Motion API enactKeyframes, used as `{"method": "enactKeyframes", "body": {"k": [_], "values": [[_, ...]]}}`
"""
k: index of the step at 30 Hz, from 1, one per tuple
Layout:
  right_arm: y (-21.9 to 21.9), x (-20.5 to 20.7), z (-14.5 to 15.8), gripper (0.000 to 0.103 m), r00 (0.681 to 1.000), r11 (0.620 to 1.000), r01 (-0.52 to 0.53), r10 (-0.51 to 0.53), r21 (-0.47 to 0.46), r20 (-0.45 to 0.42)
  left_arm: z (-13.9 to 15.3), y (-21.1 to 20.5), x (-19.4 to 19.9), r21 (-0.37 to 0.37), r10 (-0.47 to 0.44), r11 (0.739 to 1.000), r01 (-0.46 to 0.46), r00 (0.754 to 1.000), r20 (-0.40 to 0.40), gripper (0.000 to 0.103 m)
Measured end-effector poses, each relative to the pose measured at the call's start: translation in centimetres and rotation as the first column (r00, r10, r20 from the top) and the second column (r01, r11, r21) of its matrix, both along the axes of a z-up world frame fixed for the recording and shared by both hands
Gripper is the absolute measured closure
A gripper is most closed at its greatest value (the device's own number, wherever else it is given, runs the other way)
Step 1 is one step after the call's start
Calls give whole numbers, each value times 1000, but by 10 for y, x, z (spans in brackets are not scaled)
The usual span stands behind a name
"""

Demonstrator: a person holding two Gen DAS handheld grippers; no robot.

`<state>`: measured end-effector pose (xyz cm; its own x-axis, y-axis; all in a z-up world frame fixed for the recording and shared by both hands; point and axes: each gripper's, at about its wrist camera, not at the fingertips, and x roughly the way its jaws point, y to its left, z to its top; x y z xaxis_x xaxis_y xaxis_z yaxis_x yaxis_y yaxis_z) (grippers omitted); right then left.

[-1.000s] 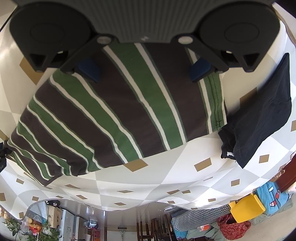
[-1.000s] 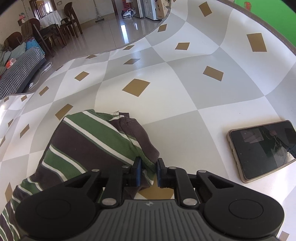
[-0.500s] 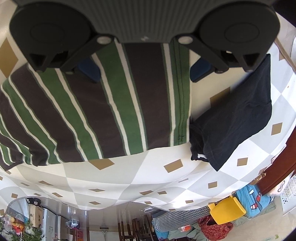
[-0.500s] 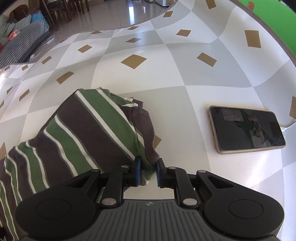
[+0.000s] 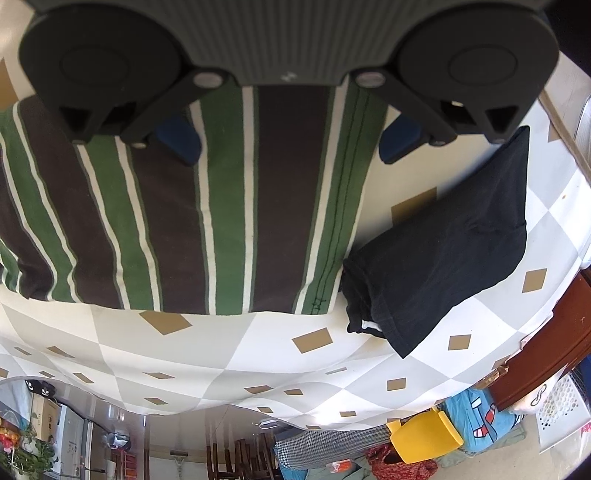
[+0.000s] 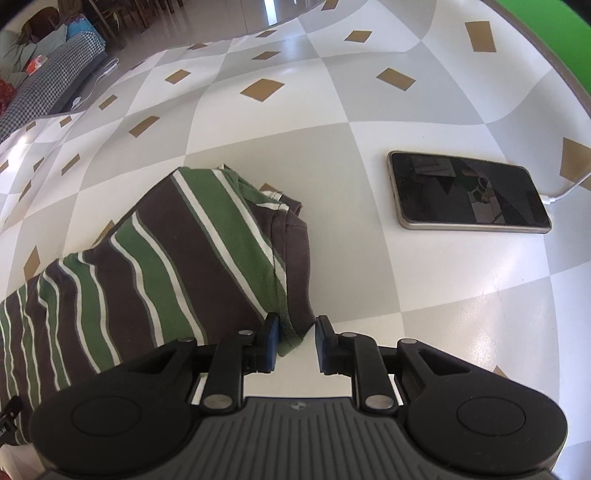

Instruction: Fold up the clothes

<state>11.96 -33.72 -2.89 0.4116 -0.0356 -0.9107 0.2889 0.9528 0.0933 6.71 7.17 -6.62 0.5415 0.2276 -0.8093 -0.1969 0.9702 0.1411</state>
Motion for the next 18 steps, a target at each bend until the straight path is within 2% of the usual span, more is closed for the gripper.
{"method": "enactKeyframes", "body": {"k": [2,5,8,12,15,18], "values": [[-1,1,4,83,1000,1000,8,-8,5,29,0,-1,-1,-4,-4,1000,4,1000,1,0],[2,4,6,81,1000,1000,11,-11,-2,27,1,-3,-2,-6,-12,1000,12,1000,4,0],[4,7,9,72,999,998,32,-32,-56,3,1,-8,-2,21,-34,999,34,999,11,0],[2,5,17,71,998,996,53,-50,-67,41,2,-13,-1,15,-44,999,44,999,20,0],[12,6,22,71,995,993,-7,19,-122,99,2,-19,1,13,-59,998,59,998,23,0],[23,10,24,71,984,992,-72,88,-108,155,1,-26,2,8,-83,997,83,996,29,0]]}}
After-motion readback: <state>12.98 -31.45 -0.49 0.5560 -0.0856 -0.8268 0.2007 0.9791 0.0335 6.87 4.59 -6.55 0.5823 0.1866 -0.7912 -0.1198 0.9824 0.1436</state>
